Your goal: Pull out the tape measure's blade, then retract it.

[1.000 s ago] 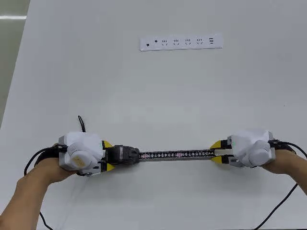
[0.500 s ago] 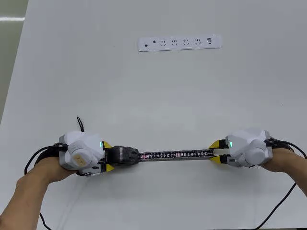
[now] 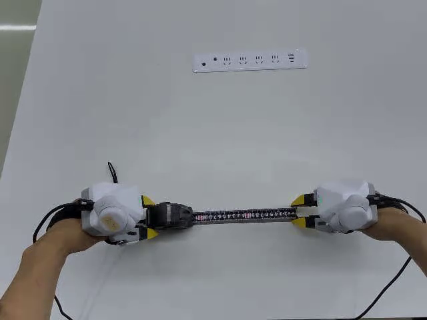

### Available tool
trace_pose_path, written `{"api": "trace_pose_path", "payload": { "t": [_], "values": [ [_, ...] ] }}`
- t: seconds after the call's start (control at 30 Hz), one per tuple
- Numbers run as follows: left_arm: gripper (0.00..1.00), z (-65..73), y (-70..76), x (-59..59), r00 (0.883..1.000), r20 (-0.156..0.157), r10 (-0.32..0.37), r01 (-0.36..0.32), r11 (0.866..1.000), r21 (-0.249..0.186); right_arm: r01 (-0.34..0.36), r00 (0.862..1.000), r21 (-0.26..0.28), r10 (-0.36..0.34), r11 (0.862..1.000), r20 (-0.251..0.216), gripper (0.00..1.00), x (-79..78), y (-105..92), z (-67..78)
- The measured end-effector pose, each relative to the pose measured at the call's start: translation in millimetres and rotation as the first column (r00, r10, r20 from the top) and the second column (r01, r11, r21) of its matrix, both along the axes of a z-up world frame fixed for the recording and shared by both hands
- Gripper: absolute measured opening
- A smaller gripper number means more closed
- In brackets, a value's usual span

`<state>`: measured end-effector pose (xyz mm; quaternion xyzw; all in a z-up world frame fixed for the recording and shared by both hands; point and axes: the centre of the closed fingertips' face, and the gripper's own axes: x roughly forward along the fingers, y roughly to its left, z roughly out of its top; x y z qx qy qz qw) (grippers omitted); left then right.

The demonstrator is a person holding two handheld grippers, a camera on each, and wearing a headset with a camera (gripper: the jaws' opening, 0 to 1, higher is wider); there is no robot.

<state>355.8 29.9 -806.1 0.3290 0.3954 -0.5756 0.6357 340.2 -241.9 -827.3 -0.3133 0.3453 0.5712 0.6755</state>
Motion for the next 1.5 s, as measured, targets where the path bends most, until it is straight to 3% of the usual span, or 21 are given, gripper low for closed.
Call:
{"api": "trace_pose_path", "payload": {
  "t": [0.33, 0.73, 1.0, 1.17, 1.3, 1.4, 1.43, 1.5],
  "values": [
    [0.46, 1.5, 7.0, -4.6, 0.998, -0.007, 0.056, -0.056, 0.998, -0.023, 0.048, 0.999, 0.010, -0.048, 0.999, 0.003, 0.29, 0.4, -4.5, 3.1],
    [0.67, 8.2, 3.9, -12.0, 0.985, -0.017, 0.173, -0.174, 0.978, -0.113, 0.157, 0.988, 0.051, -0.156, 0.986, -0.018, 0.51, -11.0, -11.5, 9.8],
    [0.80, 13.4, 3.9, -20.9, 0.966, -0.012, 0.259, -0.257, 0.949, -0.181, 0.233, 0.972, 0.095, -0.232, 0.968, -0.020, 0.63, -20.9, -11.7, 16.0],
    [0.87, 18.5, 3.5, -25.4, 0.947, -0.005, 0.322, -0.315, 0.923, -0.220, 0.289, 0.957, 0.122, -0.288, 0.950, -0.029, 0.72, -27.6, -9.7, 19.4],
    [0.91, 19.0, 3.7, -25.7, 0.944, -0.001, 0.329, -0.320, 0.920, -0.225, 0.295, 0.956, 0.127, -0.293, 0.947, -0.028, 0.76, -28.6, -9.3, 20.0],
    [0.93, 21.9, 3.4, -27.7, 0.933, 0.012, 0.361, -0.347, 0.904, -0.249, 0.327, 0.945, 0.147, -0.326, 0.934, -0.031, 0.80, -32.0, -7.4, 22.3],
    [0.93, 28.2, -0.9, -32.7, 0.914, 0.019, 0.406, -0.383, 0.877, -0.291, 0.360, 0.932, 0.176, -0.362, 0.916, -0.023, 0.81, -37.5, -4.5, 25.4],
    [0.93, 27.9, -1.8, -36.3, 0.907, 0.021, 0.420, -0.395, 0.868, -0.300, 0.375, 0.926, 0.186, -0.377, 0.908, -0.022, 0.82, -40.7, -3.4, 28.0]
  ]
}}
